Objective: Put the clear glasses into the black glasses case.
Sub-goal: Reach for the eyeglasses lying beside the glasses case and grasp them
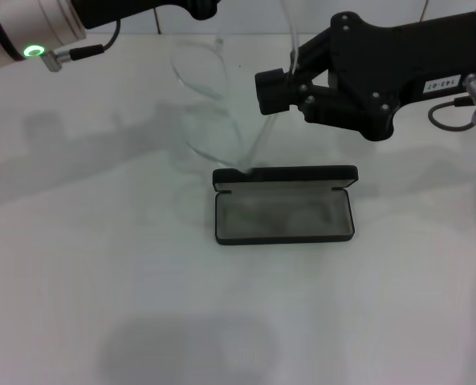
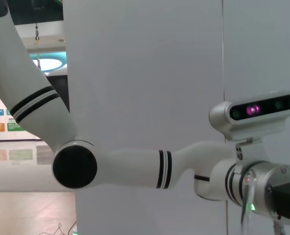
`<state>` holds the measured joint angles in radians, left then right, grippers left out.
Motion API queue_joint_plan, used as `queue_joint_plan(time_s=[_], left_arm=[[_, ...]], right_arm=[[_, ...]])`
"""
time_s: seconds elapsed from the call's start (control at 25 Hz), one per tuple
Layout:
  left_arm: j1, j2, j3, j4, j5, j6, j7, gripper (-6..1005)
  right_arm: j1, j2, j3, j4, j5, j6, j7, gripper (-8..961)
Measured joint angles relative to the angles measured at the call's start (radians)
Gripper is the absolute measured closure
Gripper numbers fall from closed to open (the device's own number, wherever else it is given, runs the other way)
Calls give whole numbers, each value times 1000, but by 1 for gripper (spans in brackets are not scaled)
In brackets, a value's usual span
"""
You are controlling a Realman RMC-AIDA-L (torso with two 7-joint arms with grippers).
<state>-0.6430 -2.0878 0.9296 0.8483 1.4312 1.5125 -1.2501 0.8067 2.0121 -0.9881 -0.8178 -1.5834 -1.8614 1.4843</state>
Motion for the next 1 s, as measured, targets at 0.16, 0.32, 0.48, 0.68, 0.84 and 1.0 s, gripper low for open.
queue_joint_plan(time_s=[0.16, 0.32, 0.48, 0.68, 0.84, 1.0], left_arm=[[2, 0, 0, 0, 0, 3, 0, 912], [4, 0, 0, 0, -2, 6, 0, 911], [8, 0, 0, 0, -2, 6, 0, 911], [12, 0, 0, 0, -5, 6, 0, 909], [19, 1, 0, 8, -6, 7, -6, 909], [50, 4, -2, 53, -6, 9, -43, 908]], right_arm=[[-6, -3, 0, 2, 19, -4, 4, 838], [-7, -6, 0, 3, 27, -8, 24, 836], [-8, -6, 1, 3, 28, -4, 29, 650], [-17, -8, 2, -4, 37, -5, 29, 465], [-37, -13, 15, -27, 54, -14, 36, 396], [-78, -28, 17, -103, 52, -17, 80, 395]])
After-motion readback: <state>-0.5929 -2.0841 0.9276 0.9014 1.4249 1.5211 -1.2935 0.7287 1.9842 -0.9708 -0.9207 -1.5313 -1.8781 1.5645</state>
